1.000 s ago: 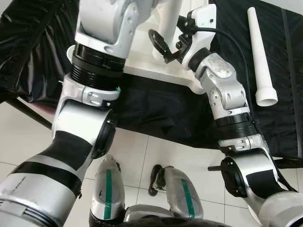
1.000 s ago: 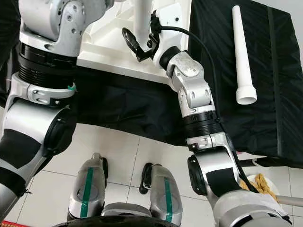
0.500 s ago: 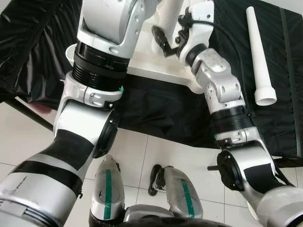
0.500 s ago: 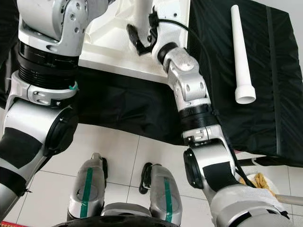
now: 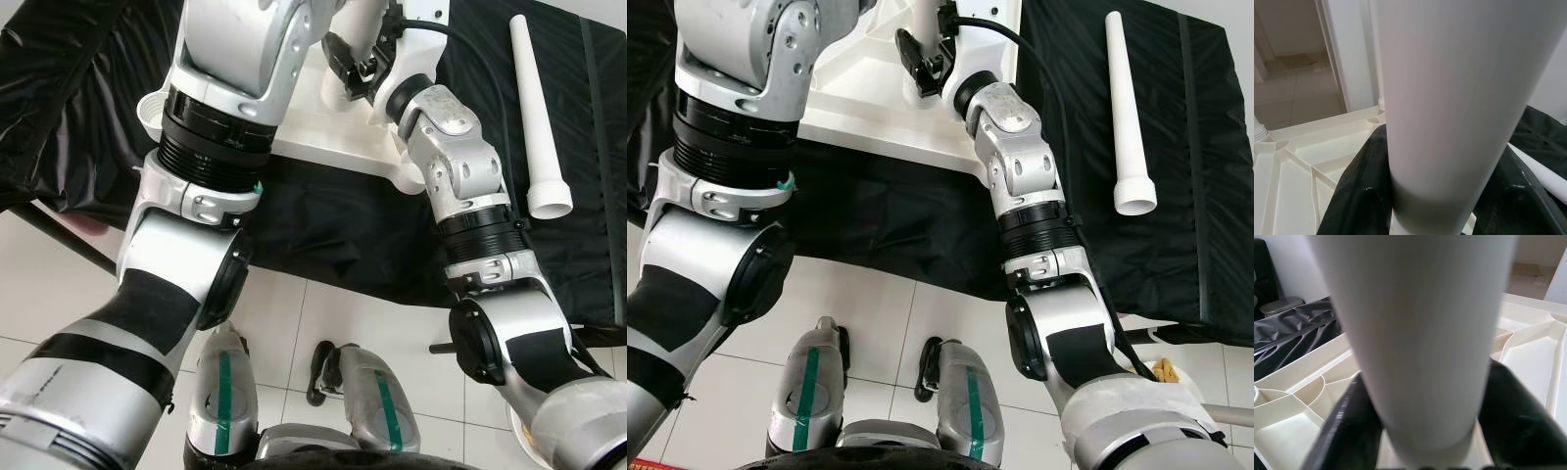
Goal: Building children table
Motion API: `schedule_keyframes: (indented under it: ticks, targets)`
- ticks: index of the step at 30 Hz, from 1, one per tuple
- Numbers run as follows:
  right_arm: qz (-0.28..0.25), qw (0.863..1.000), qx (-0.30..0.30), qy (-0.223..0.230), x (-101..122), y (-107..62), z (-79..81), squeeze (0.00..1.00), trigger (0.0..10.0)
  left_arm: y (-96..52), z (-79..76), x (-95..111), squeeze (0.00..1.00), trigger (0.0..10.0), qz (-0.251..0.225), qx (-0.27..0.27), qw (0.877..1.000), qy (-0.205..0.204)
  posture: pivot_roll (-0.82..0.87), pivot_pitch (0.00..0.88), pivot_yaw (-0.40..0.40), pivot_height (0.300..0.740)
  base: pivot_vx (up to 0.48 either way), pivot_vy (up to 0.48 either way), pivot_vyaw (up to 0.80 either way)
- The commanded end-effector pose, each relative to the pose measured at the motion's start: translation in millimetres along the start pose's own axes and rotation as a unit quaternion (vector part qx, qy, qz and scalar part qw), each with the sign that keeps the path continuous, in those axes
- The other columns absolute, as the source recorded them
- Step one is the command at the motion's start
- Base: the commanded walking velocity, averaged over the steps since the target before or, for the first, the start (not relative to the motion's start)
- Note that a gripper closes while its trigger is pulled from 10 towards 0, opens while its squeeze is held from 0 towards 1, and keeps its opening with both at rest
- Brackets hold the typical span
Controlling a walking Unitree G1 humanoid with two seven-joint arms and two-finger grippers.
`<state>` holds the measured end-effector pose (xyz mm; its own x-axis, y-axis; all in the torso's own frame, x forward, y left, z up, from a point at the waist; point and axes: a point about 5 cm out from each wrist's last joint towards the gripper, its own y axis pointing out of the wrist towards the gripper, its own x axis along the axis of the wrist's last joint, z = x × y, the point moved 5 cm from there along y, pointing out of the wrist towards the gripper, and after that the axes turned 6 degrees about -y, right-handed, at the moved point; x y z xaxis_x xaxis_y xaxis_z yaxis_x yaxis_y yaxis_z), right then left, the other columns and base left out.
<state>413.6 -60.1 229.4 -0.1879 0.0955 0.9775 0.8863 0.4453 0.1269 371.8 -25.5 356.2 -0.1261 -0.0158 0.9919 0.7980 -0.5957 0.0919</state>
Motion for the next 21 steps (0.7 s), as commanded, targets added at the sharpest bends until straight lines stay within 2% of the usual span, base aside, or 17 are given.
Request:
schedule_keyframes:
  ticks: [1, 9, 10, 12, 13, 14, 15, 17, 20, 21]
  targets:
    - [0.014, 1.0, -0.015, 0.014, -8.5, -1.2, -9.2, 0.0, 0.0, -1.6, 2.5, 9.8, 0.0, 10.0, -0.016, 0.039, 0.999, 0.011, 0.16, 0.035, -0.112, 0.74, 0.0, 0.0, 0.0]
    - [0.03, 0.999, -0.019, 0.02, -19.7, -0.8, -9.8, 0.0, 0.0, -1.9, -0.1, 13.7, 0.0, 10.0, -0.021, 0.035, 0.999, 0.015, 0.17, 0.046, -0.11, 0.74, 0.0, 0.0, 0.0]
    - [0.031, 0.999, -0.022, 0.015, -20.9, -0.6, -10.7, 0.0, 1.5, -2.2, -1.7, 15.3, 0.0, 10.0, -0.024, 0.031, 0.999, 0.017, 0.17, 0.046, -0.11, 0.74, 0.0, 0.0, 0.0]
    - [0.031, 0.999, -0.022, 0.015, -20.9, -0.6, -10.7, 0.0, 1.5, -2.2, -1.7, 15.3, 0.0, 10.0, -0.024, 0.031, 0.999, 0.017, 0.17, 0.046, -0.11, 0.74, 0.0, 0.0, 0.0]
    - [0.029, 0.999, -0.024, 0.011, -20.3, -0.2, -11.2, 0.0, 5.8, -2.4, -3.0, 16.1, 0.0, 10.0, -0.026, 0.027, 0.999, 0.017, 0.17, 0.052, -0.107, 0.74, 0.0, 0.0, 0.0]
    - [0.027, 0.999, -0.024, 0.014, -18.8, 0.4, -11.4, 0.0, 10.0, -3.4, -7.8, 20.6, 0.49, 10.0, -0.041, 0.007, 0.999, 0.001, 0.17, 0.058, -0.106, 0.74, 0.0, 0.0, 0.0]
    - [0.024, 0.999, -0.028, 0.018, -17.5, 0.6, -12.3, 0.0, 10.0, -5.3, -14.4, 24.7, 1.0, 10.0, -0.055, -0.021, 0.998, -0.012, 0.17, 0.059, -0.104, 0.74, 0.0, 0.0, 0.0]
    - [0.022, 0.999, -0.03, 0.02, -16.7, 0.8, -12.9, 0.0, 10.0, -6.9, -19.0, 27.5, 1.0, 10.0, -0.064, -0.04, 0.997, -0.02, 0.17, 0.059, -0.104, 0.74, 0.0, 0.0, 0.0]
    - [0.022, 0.999, -0.03, 0.02, -16.7, 0.8, -12.9, 0.0, 10.0, -6.9, -19.0, 27.5, 1.0, 10.0, -0.064, -0.04, 0.997, -0.02, 0.17, 0.059, -0.104, 0.74, 0.0, 0.0, 0.0]
    - [0.02, 0.999, -0.035, 0.023, -15.8, 0.9, -14.6, 0.0, 10.0, -9.3, -23.0, 32.5, 1.0, 10.0, -0.08, -0.06, 0.994, -0.046, 0.17, 0.06, -0.102, 0.74, 0.0, 0.0, 0.0]
